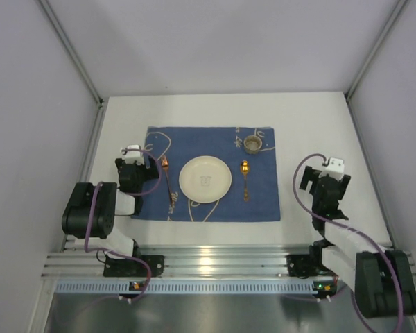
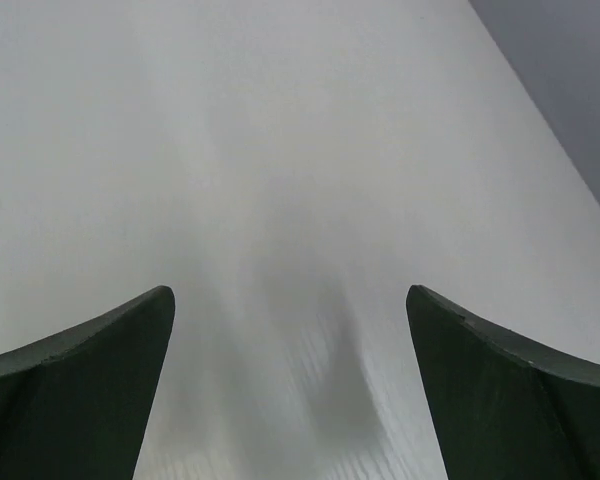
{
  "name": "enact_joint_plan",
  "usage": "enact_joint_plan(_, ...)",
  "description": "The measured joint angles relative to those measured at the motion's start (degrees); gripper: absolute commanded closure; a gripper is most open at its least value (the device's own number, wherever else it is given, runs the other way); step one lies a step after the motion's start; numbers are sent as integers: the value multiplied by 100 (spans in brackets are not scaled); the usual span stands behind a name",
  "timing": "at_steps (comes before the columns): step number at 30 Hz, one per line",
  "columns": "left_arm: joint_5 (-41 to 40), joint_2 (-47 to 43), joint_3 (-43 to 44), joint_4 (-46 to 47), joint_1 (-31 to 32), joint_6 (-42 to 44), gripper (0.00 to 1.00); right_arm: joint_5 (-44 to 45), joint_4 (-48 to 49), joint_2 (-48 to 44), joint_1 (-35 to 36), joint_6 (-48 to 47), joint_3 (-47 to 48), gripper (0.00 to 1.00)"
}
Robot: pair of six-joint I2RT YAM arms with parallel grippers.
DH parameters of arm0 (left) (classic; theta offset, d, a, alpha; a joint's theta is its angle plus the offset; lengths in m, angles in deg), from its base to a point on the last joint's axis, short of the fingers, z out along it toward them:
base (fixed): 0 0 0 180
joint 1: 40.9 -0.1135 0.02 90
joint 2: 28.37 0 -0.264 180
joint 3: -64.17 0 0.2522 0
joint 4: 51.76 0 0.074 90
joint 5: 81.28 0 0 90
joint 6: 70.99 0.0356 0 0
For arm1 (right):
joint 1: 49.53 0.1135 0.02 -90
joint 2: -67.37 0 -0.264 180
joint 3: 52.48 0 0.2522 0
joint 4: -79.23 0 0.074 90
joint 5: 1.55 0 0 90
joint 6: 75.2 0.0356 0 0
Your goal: Set the dinner table for one person
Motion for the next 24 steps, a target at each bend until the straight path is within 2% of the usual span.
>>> enact_joint_plan(4,0,0,0,22,2,0,2,-852,1716,1495,-557,4,-42,0)
enact_joint_plan(9,0,0,0,44,2,0,2,-2015,3195,3222,-807,-192,457,0)
enact_joint_plan(15,0,0,0,61,2,0,2,-2929,3989,3401,-804,-562,457,0)
enact_joint_plan(24,0,0,0,61,7,2,2,-3305,4297,3392,-787,-767,457,0)
